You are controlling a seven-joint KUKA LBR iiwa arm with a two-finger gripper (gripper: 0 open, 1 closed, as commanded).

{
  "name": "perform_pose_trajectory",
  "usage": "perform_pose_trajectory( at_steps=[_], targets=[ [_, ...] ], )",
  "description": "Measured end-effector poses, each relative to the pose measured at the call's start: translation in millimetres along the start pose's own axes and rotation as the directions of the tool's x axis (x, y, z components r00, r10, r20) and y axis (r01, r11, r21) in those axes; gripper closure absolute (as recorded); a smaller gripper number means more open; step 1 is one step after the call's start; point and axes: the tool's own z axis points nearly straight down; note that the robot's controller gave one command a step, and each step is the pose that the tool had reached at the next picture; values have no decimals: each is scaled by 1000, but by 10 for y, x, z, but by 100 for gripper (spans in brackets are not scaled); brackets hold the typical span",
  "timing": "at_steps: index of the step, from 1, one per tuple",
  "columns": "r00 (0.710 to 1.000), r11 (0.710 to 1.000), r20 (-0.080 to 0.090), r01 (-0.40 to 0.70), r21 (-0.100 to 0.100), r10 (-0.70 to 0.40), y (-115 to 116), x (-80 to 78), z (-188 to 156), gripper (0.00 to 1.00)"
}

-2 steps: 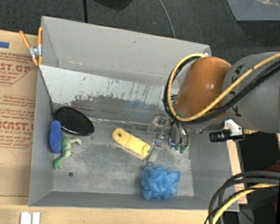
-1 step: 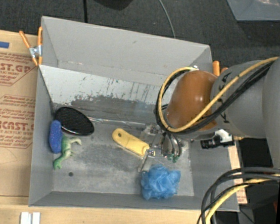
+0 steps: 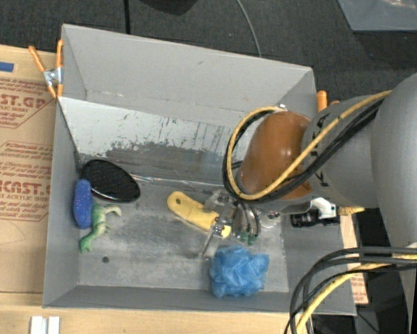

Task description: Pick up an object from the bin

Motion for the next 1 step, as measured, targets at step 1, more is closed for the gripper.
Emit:
perform_pose_trajectory(
  at_steps=[1],
  targets=[
    [991, 991, 7, -132, -2, 132, 36, 276, 225, 100]
  ],
)
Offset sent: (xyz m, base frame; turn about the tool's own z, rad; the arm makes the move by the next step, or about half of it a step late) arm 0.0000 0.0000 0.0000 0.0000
